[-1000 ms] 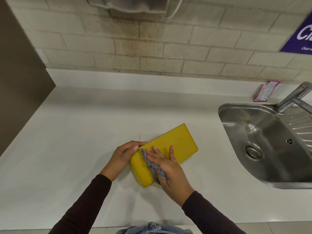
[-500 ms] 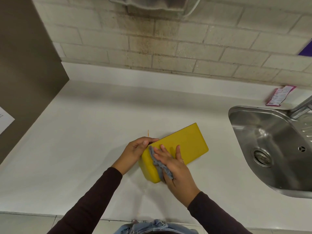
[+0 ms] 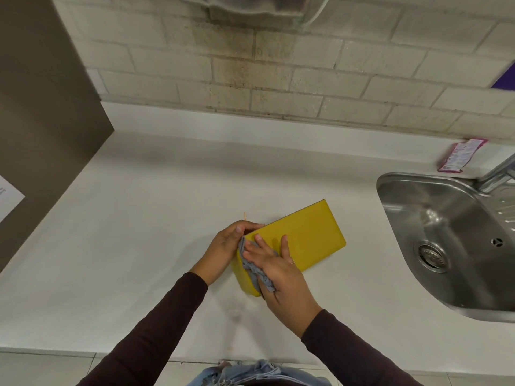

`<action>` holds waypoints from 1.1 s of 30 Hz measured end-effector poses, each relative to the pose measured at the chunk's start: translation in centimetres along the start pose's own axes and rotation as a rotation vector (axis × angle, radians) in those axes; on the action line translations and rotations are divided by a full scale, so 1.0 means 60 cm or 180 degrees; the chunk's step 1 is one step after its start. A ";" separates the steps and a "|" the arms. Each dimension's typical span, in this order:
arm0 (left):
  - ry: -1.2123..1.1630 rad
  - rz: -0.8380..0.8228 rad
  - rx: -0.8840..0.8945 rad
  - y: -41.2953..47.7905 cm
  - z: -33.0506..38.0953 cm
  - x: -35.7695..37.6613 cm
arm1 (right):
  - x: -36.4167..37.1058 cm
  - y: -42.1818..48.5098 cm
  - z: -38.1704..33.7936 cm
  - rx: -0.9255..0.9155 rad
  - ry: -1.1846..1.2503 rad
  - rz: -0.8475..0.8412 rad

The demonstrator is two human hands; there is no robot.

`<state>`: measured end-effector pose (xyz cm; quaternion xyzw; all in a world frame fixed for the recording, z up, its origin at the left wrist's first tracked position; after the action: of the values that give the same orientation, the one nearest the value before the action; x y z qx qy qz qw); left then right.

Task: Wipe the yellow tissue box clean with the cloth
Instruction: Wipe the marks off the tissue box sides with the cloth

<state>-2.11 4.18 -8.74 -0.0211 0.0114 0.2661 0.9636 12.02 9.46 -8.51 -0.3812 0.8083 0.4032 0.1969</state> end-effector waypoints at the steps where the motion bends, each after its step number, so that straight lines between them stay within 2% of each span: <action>1: -0.0010 -0.0032 -0.0005 0.001 0.000 0.000 | -0.002 0.000 0.000 -0.0057 -0.0039 -0.0103; 7: 0.0036 -0.0101 -0.0021 0.003 0.006 -0.005 | -0.019 -0.008 0.002 -0.0322 0.0091 -0.0650; 20: 0.0089 -0.0218 -0.0073 0.008 0.001 -0.007 | -0.061 -0.081 0.005 -0.0320 0.0227 -0.1049; 22: 0.0149 -0.0293 -0.0076 0.010 0.001 -0.008 | -0.090 -0.094 0.009 0.0039 0.0528 -0.0620; 24: 0.0253 -0.0409 -0.0082 0.013 0.003 -0.011 | -0.127 -0.095 0.024 0.1070 0.1258 0.0295; 27: 0.0405 -0.0578 -0.0136 0.021 0.008 -0.017 | -0.174 -0.097 0.075 0.2678 0.2731 0.1978; 29: 0.0501 -0.0704 -0.0209 0.029 0.014 -0.024 | -0.175 -0.105 0.101 0.3391 0.3986 0.2413; 31: 0.0583 -0.0970 -0.0285 0.040 0.026 -0.027 | -0.166 -0.105 0.103 0.3436 0.4822 0.2551; 33: 0.0516 -0.1214 -0.0401 0.052 0.040 -0.024 | -0.152 -0.096 0.094 0.3260 0.5196 0.2511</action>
<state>-4.92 6.22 -6.42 -0.1044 0.0680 0.0765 0.9893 22.30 15.97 -9.04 -0.1176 0.8373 -0.3330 -0.4174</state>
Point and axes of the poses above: each hand's wrist, its own y-axis towards the middle knuckle, its own x-axis out of the palm, z = x × y, the point moved 1 cm from there along y, towards the middle knuckle, and after that the axes turned 8 degrees about z, right-handed, at the moved point
